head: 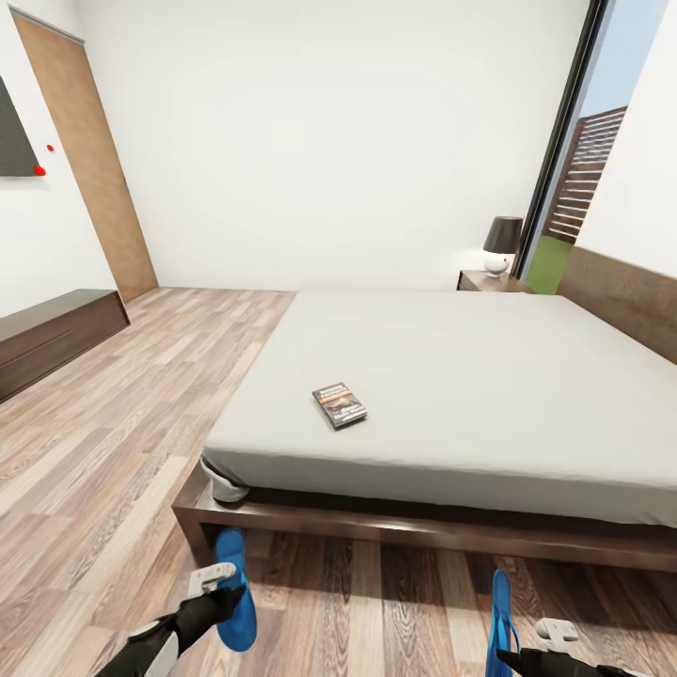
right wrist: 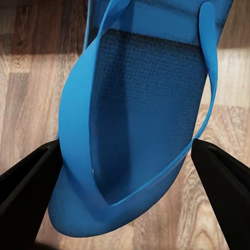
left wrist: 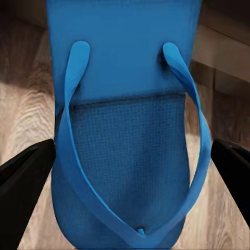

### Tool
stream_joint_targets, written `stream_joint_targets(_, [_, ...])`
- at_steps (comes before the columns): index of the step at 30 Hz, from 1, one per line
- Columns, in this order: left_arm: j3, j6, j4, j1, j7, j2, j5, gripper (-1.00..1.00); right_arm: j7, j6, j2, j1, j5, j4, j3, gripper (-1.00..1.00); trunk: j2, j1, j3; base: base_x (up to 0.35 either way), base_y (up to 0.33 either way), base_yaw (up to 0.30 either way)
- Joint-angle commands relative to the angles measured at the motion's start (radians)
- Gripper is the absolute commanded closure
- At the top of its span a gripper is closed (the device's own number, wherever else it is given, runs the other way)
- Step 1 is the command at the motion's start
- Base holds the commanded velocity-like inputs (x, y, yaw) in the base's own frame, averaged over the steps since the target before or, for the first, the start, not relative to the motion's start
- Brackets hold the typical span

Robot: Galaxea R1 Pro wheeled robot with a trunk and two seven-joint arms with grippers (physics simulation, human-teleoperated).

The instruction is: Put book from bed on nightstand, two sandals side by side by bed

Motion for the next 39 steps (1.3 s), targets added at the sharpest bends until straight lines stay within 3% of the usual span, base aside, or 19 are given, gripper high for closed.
stream_joint_targets(1, [0.001, 0.010, -0.013, -0.001, 0.010, -0.004, -0.013, 1.00, 0.004, 0.005, 0.000, 0.000, -0.004, 0.000, -0.004, 1.00, 0.000, 0.000, -0.001, 0.000, 0.000, 0.000])
stream_joint_targets(6, [-0.013, 0.121, -0.077, -0.004, 0.049, -0.011, -0.153, 1.00, 0.004, 0.005, 0.000, 0.000, -0.005, 0.000, -0.004, 1.00, 0.000, 0.000, -0.001, 0.000, 0.000, 0.000])
stream_joint_targets(10, [-0.014, 0.168, -0.113, -0.006, 0.080, -0.011, -0.202, 1.00, 0.004, 0.005, 0.000, 0.000, -0.004, 0.000, -0.004, 1.00, 0.000, 0.000, -0.001, 0.000, 0.000, 0.000])
stream_joint_targets(17, [-0.015, 0.214, -0.129, -0.011, 0.110, -0.014, -0.226, 1.00, 0.004, 0.005, 0.000, 0.000, -0.004, 0.000, -0.004, 1.00, 0.000, 0.000, -0.001, 0.000, 0.000, 0.000])
stream_joint_targets(24, [-0.015, 0.246, -0.132, -0.016, 0.206, -0.029, -0.235, 1.00, 0.004, 0.005, 0.000, 0.000, -0.004, 0.000, -0.004, 1.00, 0.000, 0.000, -0.001, 0.000, 0.000, 0.000])
stream_joint_targets(30, [-0.019, 0.267, -0.132, -0.016, 0.223, -0.036, -0.235, 1.00, 0.005, 0.005, 0.000, 0.000, -0.004, 0.000, -0.004, 1.00, 0.000, 0.000, -0.001, 0.000, 0.000, 0.000])
stream_joint_targets(35, [-0.065, 0.269, -0.131, -0.016, 0.224, -0.038, -0.235, 1.00, 0.004, 0.005, 0.000, 0.000, -0.004, 0.000, -0.004, 1.00, 0.000, 0.000, -0.001, 0.000, 0.000, 0.000])
stream_joint_targets(39, [-0.108, 0.270, -0.130, -0.016, 0.224, -0.042, -0.235, 1.00, 0.004, 0.005, 0.000, 0.000, -0.005, 0.000, -0.004, 1.00, -0.028, 0.015, -0.013, 0.000, 0.000, 0.000])
